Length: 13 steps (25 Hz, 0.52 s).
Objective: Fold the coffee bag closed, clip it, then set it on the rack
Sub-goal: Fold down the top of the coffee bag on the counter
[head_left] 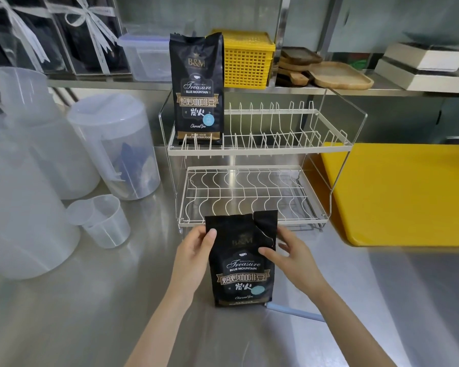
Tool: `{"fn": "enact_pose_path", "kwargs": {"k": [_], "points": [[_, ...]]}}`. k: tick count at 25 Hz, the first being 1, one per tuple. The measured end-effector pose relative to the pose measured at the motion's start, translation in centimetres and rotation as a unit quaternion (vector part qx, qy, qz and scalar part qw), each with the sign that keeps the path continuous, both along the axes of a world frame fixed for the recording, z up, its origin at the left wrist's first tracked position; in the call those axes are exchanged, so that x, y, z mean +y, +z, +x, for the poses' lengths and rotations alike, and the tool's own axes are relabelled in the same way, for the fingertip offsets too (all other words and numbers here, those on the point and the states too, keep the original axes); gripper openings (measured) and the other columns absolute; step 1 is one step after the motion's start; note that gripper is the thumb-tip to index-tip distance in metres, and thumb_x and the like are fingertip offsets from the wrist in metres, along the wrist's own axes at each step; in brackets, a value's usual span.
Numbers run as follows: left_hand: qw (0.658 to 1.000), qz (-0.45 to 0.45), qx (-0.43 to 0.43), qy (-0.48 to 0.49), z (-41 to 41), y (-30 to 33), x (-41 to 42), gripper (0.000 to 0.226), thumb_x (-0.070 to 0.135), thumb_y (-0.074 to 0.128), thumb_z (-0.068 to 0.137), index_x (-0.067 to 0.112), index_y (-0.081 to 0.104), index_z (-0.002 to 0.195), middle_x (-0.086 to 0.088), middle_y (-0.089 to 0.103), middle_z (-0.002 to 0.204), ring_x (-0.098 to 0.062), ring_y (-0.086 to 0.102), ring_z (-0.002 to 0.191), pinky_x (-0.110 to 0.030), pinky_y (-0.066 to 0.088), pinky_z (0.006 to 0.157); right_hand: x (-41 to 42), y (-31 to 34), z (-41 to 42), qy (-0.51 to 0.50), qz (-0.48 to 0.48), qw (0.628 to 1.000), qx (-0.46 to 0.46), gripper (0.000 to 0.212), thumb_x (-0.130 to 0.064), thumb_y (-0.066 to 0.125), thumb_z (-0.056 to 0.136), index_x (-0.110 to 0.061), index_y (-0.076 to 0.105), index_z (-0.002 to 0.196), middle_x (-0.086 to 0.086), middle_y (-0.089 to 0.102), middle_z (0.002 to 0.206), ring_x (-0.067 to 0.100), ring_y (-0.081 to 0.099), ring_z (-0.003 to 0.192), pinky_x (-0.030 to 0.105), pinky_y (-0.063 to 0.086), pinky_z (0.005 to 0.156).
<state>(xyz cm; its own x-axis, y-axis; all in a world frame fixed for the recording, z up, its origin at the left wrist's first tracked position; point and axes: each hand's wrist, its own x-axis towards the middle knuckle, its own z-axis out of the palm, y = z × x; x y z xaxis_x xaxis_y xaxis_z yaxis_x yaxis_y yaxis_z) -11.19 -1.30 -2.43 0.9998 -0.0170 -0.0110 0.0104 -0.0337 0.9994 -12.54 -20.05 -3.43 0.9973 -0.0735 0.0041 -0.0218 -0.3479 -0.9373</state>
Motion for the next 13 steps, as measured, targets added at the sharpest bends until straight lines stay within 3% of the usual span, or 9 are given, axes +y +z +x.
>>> {"fn": "enact_pose_path", "kwargs": {"k": [3,5,8,13], "points": [[1.0,-0.003,-0.019,0.006,0.0,0.3,-0.1,0.015,0.024,0.048,0.089,0.022,0.06,0.08,0.006,0.069,0.086,-0.001,0.062,0.08,-0.007,0.047,0.071,0.0,0.4,-0.1,-0.021,0.021,1.0,-0.009,0.023,-0.014,0.064,0.078,-0.036,0.058,0.078,-0.014,0.066,0.084,0.009,0.062,0.084,0.015,0.049,0.072],[0.999,0.004,-0.037,0.023,0.4,0.6,0.1,0.014,0.024,0.049,0.088,0.027,0.06,0.08,0.005,0.069,0.088,-0.005,0.063,0.083,-0.017,0.049,0.077,0.2,0.6,0.1,-0.028,0.04,0.999,-0.008,0.018,-0.014,0.064,0.078,-0.031,0.061,0.072,-0.003,0.068,0.079,0.01,0.062,0.075,0.011,0.049,0.062],[0.998,0.037,-0.039,0.036,0.8,0.3,0.5,0.011,0.024,0.05,0.088,0.034,0.052,0.084,0.002,0.067,0.085,-0.013,0.062,0.084,-0.029,0.047,0.082,0.9,0.2,0.2,-0.021,0.059,0.998,0.014,0.015,-0.014,0.063,0.078,-0.026,0.061,0.07,0.01,0.07,0.084,0.013,0.062,0.076,0.018,0.05,0.069],[0.999,0.028,0.01,-0.015,-0.6,-1.2,1.3,0.015,0.019,0.054,0.086,0.032,0.056,0.095,0.019,0.064,0.091,0.012,0.061,0.082,-0.002,0.045,0.067,1.3,-0.6,-0.5,-0.001,0.079,0.997,0.021,0.018,-0.012,0.062,0.08,-0.029,0.063,0.078,-0.011,0.069,0.085,0.004,0.065,0.081,0.013,0.053,0.071]]}}
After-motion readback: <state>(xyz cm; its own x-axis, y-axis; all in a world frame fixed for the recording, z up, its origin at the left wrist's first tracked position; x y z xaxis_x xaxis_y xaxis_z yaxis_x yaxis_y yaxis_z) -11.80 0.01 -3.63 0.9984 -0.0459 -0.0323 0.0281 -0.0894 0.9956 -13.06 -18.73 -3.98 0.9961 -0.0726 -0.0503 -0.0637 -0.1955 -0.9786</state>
